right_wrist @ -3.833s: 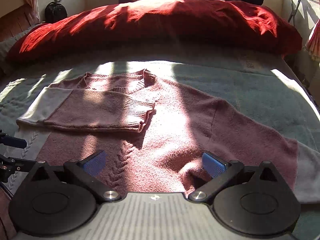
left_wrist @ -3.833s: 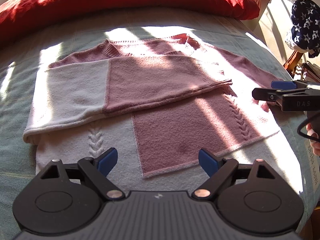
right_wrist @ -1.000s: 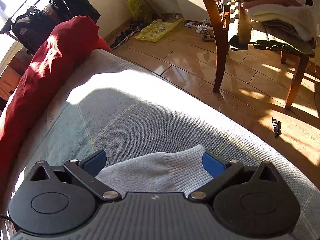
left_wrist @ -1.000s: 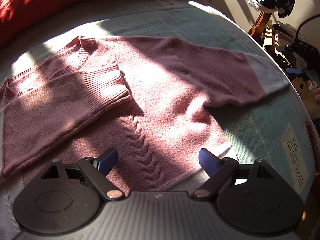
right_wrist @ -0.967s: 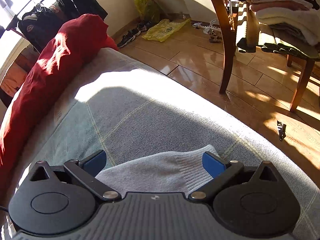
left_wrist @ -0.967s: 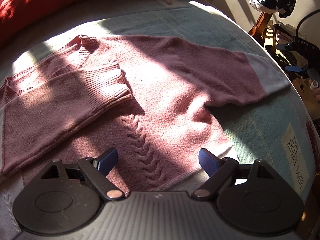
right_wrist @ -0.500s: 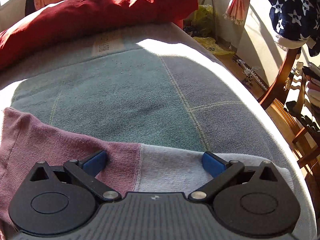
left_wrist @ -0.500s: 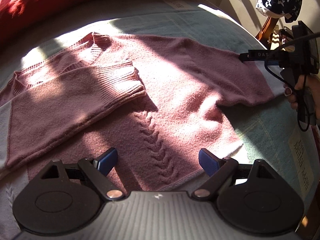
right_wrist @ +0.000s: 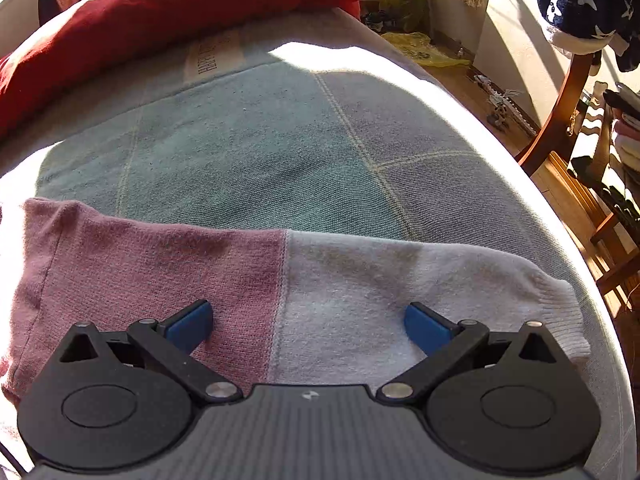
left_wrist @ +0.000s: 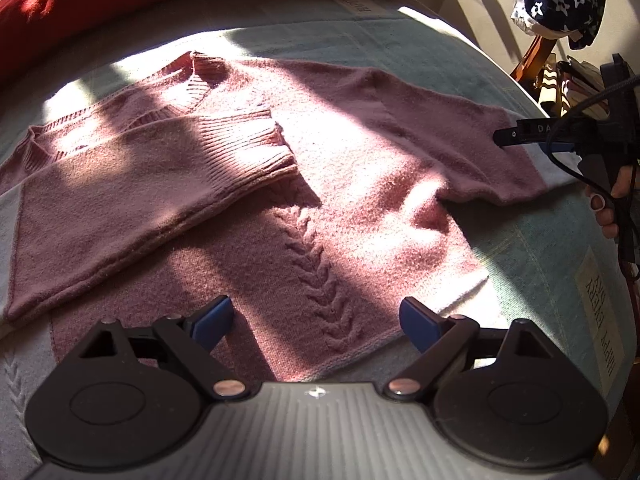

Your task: Fold clothes

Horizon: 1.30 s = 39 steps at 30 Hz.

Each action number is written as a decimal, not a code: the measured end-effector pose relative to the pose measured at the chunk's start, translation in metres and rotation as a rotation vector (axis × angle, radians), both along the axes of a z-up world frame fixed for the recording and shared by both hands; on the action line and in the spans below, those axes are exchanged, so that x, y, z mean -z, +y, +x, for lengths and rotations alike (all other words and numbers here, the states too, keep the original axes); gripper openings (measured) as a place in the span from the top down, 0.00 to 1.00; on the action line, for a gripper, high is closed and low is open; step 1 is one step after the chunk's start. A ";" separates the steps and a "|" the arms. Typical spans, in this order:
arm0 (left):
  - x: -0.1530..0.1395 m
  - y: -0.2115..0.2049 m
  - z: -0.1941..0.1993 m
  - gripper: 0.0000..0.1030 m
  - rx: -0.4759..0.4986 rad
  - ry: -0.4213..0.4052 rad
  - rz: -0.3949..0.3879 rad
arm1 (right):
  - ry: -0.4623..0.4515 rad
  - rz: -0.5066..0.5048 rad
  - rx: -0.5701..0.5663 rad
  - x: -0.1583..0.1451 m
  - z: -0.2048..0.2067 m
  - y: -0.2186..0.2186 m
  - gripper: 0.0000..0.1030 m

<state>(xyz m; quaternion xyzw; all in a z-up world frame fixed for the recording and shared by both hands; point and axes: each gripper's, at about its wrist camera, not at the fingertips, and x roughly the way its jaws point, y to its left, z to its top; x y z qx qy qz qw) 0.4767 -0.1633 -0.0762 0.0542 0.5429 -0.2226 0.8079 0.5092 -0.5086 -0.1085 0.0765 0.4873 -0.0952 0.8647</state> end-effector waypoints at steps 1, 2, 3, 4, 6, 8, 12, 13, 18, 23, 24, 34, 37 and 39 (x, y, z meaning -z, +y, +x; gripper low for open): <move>0.000 0.000 0.000 0.12 0.000 -0.001 0.000 | 0.000 -0.004 0.004 0.001 0.001 0.000 0.00; 0.000 0.000 0.000 0.12 0.000 -0.001 0.000 | 0.004 -0.003 0.012 0.001 0.003 0.000 0.00; 0.000 0.000 -0.001 0.12 0.000 -0.001 0.003 | 0.008 -0.001 0.017 0.002 0.004 -0.001 0.00; 0.000 -0.001 -0.001 0.12 0.001 -0.001 0.005 | 0.013 0.002 0.020 0.002 0.006 -0.001 0.00; 0.000 -0.001 -0.002 0.11 0.001 -0.001 0.009 | 0.020 0.002 0.020 0.003 0.007 -0.001 0.00; 0.000 -0.001 -0.002 0.11 -0.004 0.002 0.007 | 0.024 0.001 0.018 0.003 0.007 -0.001 0.00; 0.000 -0.001 -0.003 0.11 -0.011 0.003 0.004 | 0.026 0.003 0.019 0.003 0.007 -0.002 0.00; 0.000 -0.002 -0.003 0.11 -0.011 0.002 0.006 | 0.025 0.004 0.019 0.003 0.006 -0.002 0.00; 0.000 -0.004 -0.007 0.11 -0.007 -0.002 0.017 | 0.018 0.004 0.018 0.004 0.005 -0.002 0.00; 0.000 -0.005 -0.010 0.10 -0.012 -0.002 0.017 | 0.011 0.010 0.000 0.005 0.005 -0.004 0.00; 0.001 -0.005 -0.010 0.10 -0.013 -0.003 0.018 | 0.009 0.014 -0.003 0.005 0.004 -0.004 0.00; 0.001 -0.010 -0.014 0.09 0.007 -0.007 0.039 | 0.013 0.019 -0.018 -0.010 -0.003 -0.011 0.00; 0.002 -0.011 -0.014 0.09 0.015 -0.005 0.041 | -0.036 0.105 0.032 -0.027 -0.027 -0.036 0.00; 0.002 -0.011 -0.014 0.09 0.020 -0.004 0.045 | -0.053 0.209 0.097 -0.032 -0.047 -0.062 0.00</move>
